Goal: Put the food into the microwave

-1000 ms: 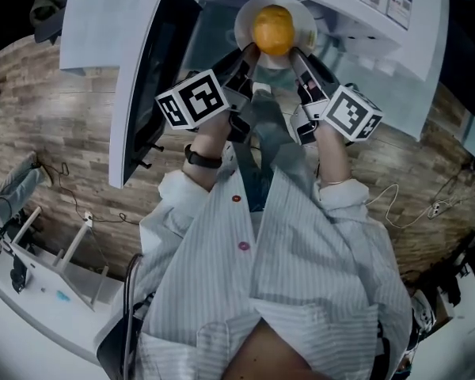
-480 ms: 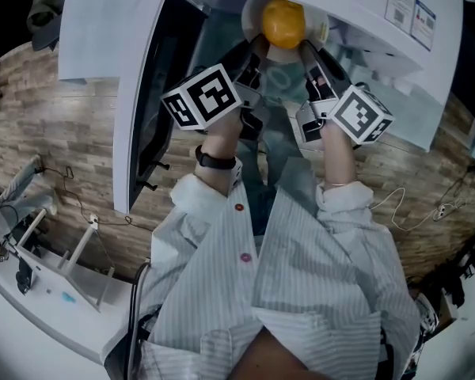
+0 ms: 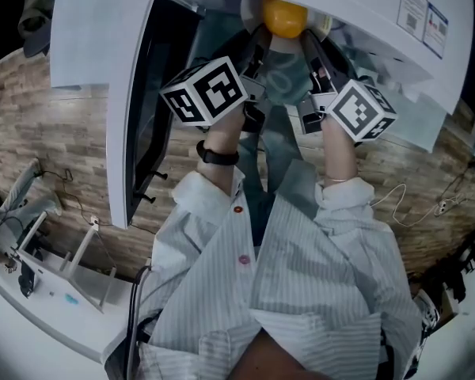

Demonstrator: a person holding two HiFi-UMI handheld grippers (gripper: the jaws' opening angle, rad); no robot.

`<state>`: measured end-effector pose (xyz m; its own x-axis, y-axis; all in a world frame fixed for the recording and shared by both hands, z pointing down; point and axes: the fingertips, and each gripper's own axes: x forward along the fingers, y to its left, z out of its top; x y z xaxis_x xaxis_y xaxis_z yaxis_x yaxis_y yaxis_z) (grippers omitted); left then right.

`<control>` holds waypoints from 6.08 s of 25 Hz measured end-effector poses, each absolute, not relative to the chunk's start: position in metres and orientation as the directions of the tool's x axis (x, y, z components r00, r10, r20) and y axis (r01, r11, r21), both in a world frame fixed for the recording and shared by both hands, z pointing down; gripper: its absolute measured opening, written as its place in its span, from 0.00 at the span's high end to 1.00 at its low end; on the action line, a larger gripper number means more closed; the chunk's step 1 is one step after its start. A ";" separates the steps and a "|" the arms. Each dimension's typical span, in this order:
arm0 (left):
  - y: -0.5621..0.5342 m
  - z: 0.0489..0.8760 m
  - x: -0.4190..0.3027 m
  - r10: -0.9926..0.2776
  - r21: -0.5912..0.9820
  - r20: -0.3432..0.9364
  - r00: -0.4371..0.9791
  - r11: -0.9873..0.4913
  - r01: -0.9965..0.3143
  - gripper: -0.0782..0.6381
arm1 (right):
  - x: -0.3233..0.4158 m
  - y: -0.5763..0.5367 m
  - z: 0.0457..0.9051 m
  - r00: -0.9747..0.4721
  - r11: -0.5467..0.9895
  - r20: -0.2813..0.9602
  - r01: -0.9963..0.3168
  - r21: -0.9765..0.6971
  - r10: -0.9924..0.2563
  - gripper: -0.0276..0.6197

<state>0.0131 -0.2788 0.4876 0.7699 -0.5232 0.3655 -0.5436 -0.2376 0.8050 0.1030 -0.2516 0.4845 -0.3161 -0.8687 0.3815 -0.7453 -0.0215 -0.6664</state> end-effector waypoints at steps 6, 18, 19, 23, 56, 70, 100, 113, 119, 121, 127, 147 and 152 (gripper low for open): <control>-0.290 0.489 0.021 -0.525 0.720 0.392 0.756 -0.336 -0.607 0.78 | 0.109 -0.262 0.487 -0.288 -0.008 0.381 -0.789 -0.614 -0.879 0.77; -0.309 0.494 0.025 -0.564 0.518 0.465 0.682 -0.452 -0.727 0.72 | 0.117 -0.277 0.488 -0.198 -0.010 0.386 -0.880 -0.475 -0.901 0.74; -0.311 0.495 0.025 -0.568 0.495 0.472 0.674 -0.462 -0.736 0.70 | 0.117 -0.278 0.488 -0.188 -0.010 0.389 -0.891 -0.455 -0.902 0.74; -0.314 0.498 0.025 -0.577 0.485 0.471 0.667 -0.463 -0.742 0.70 | 0.117 -0.284 0.487 -0.180 0.002 0.400 -0.914 -0.407 -0.899 0.73; -0.334 0.494 0.028 -0.640 0.186 0.490 0.591 -0.586 -0.789 0.69 | 0.130 -0.297 0.492 0.013 -0.061 0.482 -0.995 -0.084 -0.876 0.58; -0.328 0.482 0.014 -0.672 0.184 0.450 0.588 -0.575 -0.797 0.69 | 0.127 -0.286 0.477 -0.020 -0.066 0.418 -0.980 -0.189 -0.908 0.58; -0.239 0.357 0.028 -0.611 0.258 0.310 0.729 -0.683 -0.683 0.76 | 0.069 -0.225 0.354 -0.381 0.292 0.242 -0.896 -0.334 -0.892 0.80; -0.207 0.298 0.035 -0.577 0.264 0.184 0.796 -0.751 -0.605 0.83 | 0.069 -0.206 0.299 -0.468 0.399 0.161 -0.856 -0.329 -0.869 0.88; -0.200 0.293 0.038 -0.567 0.273 0.164 0.807 -0.760 -0.589 0.85 | 0.070 -0.196 0.284 -0.493 0.434 0.144 -0.845 -0.312 -0.858 0.89; -0.199 0.292 0.039 -0.565 0.275 0.162 0.809 -0.762 -0.587 0.87 | 0.069 -0.192 0.281 -0.501 0.443 0.140 -0.842 -0.306 -0.854 0.90; -0.196 0.294 0.042 -0.548 0.281 0.174 0.818 -0.769 -0.574 0.88 | 0.068 -0.186 0.280 -0.512 0.452 0.137 -0.833 -0.318 -0.848 0.90; -0.183 0.292 0.052 -0.532 0.267 0.182 0.827 -0.783 -0.562 0.88 | 0.073 -0.174 0.292 -0.510 0.432 0.169 -0.830 -0.352 -0.843 0.90; -0.183 0.292 0.054 -0.515 0.243 0.192 0.835 -0.800 -0.549 0.88 | 0.073 -0.173 0.292 -0.518 0.435 0.166 -0.822 -0.367 -0.839 0.90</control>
